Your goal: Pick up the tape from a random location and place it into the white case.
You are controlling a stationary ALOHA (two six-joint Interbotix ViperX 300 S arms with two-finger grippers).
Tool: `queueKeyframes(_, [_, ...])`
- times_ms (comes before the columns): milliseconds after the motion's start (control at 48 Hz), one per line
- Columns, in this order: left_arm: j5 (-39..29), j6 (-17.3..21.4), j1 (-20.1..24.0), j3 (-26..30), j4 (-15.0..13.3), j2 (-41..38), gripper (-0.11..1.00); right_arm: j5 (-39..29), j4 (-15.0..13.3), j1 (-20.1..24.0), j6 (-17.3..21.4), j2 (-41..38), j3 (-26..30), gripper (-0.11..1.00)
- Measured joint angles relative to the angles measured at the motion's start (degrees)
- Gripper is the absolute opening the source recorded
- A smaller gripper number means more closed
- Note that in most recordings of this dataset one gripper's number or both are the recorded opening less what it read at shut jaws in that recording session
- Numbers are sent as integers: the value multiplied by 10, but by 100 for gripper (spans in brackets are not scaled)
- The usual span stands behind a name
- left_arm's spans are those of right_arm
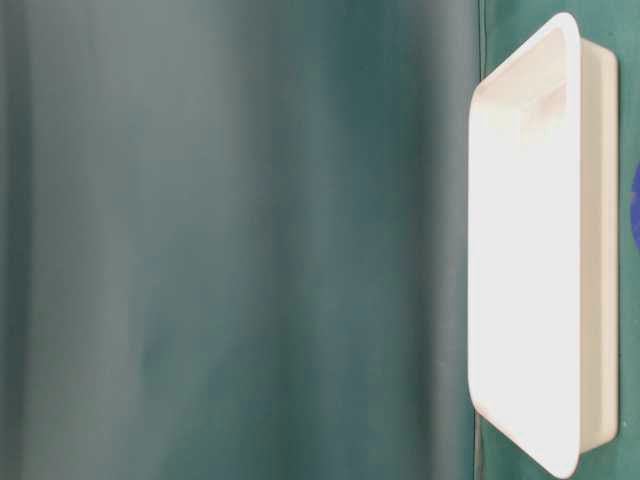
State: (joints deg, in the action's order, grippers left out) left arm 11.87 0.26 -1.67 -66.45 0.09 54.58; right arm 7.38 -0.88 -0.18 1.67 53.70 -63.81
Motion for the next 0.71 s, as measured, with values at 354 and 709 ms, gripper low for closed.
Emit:
queueKeyframes(354, [13,0,-1,27,0,-52,99,1,0,-1,0,-13,2,91])
queueKeyframes(709, [26,2,-2,104,0,-164,99,1,0,-1,-1,-19,5,91])
